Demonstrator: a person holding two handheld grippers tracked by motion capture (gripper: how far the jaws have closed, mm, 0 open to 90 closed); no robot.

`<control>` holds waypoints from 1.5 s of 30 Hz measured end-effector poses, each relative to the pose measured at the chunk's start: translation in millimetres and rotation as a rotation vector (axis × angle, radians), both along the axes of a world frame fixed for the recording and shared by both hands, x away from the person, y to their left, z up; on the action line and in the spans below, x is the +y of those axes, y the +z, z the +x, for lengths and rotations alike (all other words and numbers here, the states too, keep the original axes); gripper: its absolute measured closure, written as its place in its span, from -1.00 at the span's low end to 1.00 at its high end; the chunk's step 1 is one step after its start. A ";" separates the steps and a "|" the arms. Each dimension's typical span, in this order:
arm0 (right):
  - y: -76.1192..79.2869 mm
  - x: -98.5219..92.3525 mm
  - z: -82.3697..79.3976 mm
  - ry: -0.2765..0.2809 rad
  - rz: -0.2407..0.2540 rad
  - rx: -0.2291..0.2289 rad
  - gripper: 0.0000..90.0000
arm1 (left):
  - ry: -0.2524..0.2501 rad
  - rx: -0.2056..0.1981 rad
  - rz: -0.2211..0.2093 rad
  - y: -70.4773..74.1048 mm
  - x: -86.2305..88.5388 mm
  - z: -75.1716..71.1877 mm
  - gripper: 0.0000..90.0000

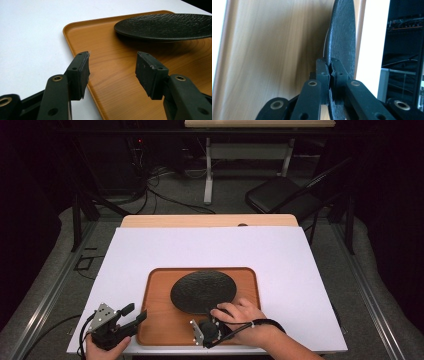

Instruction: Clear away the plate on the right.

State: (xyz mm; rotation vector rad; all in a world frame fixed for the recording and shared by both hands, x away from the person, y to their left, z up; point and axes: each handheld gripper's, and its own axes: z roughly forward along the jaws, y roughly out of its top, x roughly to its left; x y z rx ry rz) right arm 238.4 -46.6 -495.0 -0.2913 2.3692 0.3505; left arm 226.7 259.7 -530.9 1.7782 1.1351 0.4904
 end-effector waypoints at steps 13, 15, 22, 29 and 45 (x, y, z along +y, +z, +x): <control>-11.5 -0.9 -1.9 -0.006 0.048 0.060 0.84 | 0.010 0.012 -0.005 -0.5 1.3 0.8 0.00; -13.7 -0.4 -2.2 0.004 0.047 0.055 0.83 | 0.010 0.013 -0.008 -0.7 1.3 0.9 0.00; -20.5 0.0 -3.7 -0.005 0.051 0.078 0.79 | 0.007 0.015 -0.011 -1.0 1.3 1.2 0.00; -26.9 0.6 -3.3 0.004 0.059 0.096 0.75 | 0.006 0.017 -0.008 -1.1 1.2 1.1 0.00; -39.2 1.0 -2.2 0.003 0.059 0.136 0.65 | 0.006 0.021 -0.007 -1.5 0.8 1.4 0.00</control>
